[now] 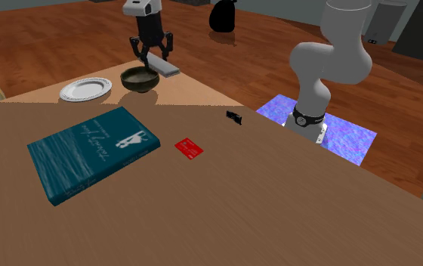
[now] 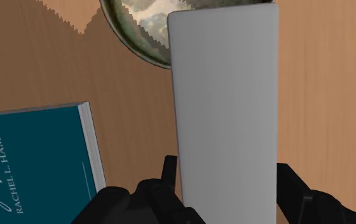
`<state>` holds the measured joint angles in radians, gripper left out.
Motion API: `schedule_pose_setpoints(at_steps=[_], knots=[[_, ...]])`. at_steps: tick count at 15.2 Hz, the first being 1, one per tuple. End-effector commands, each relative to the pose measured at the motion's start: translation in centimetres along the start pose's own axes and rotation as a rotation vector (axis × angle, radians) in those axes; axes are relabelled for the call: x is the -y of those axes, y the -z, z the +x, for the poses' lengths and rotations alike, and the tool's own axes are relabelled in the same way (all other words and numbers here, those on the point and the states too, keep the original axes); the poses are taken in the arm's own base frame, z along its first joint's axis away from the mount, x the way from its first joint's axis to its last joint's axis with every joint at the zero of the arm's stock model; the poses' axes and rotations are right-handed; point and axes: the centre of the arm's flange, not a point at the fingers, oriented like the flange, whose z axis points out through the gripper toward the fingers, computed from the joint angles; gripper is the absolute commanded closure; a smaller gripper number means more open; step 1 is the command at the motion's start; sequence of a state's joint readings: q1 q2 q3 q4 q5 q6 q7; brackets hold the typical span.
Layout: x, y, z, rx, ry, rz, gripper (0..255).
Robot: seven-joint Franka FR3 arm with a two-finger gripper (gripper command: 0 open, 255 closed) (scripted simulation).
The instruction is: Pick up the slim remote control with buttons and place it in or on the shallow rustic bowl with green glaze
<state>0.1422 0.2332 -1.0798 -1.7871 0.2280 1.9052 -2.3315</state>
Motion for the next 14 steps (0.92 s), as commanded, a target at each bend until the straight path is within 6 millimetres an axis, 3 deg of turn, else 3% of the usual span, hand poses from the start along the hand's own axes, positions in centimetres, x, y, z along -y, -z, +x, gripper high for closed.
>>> schedule_pose_setpoints(at_steps=[1,10,14], knots=[[-0.7,-0.3,-2.7,-0.003,0.004,-0.003,255],[-3.5,-0.3,-14.1,-0.003,0.004,-0.003,255],[-3.5,-2.4,-14.1,-0.003,0.004,-0.003,255]])
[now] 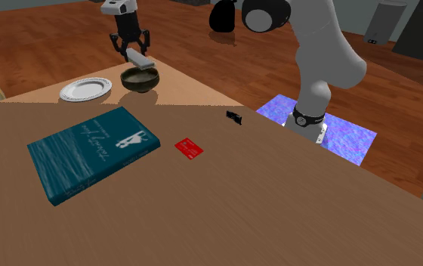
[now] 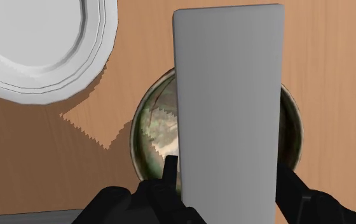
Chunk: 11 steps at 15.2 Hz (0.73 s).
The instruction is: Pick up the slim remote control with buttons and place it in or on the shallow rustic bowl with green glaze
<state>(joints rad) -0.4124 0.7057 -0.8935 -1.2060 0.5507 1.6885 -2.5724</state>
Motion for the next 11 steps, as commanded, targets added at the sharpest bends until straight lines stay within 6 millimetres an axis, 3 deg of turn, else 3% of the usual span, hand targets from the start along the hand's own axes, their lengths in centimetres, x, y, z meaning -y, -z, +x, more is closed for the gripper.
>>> schedule_pose_setpoints(at_steps=[1,9,11], knots=[[0.0,-1.0,0.0,0.000,0.000,-0.001,255],[0.1,-5.3,0.0,0.000,0.000,-0.001,255],[0.1,-5.5,0.0,0.000,0.000,-0.001,255]])
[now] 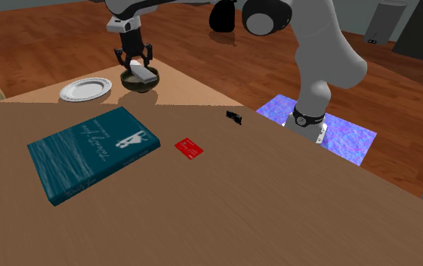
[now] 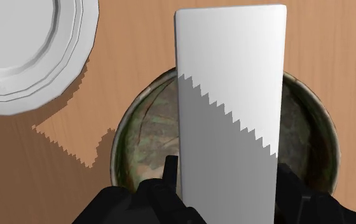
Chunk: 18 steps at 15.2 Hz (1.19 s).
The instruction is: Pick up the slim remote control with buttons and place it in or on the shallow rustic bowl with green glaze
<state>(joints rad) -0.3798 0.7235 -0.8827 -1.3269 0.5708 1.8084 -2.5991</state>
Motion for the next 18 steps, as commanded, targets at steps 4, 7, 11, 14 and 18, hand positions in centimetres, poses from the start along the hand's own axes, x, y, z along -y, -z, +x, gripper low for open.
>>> schedule_pose_setpoints(at_steps=[4,7,11,14,18], knots=[[0.0,-0.2,0.0,0.001,0.000,-0.001,255],[-0.1,-0.2,-0.1,0.001,0.000,-0.001,0],[-0.1,-0.2,-0.1,0.001,0.000,-0.001,0],[0.0,2.4,0.0,0.001,0.000,-0.001,0],[0.0,4.8,0.0,0.001,0.000,-0.001,0]])
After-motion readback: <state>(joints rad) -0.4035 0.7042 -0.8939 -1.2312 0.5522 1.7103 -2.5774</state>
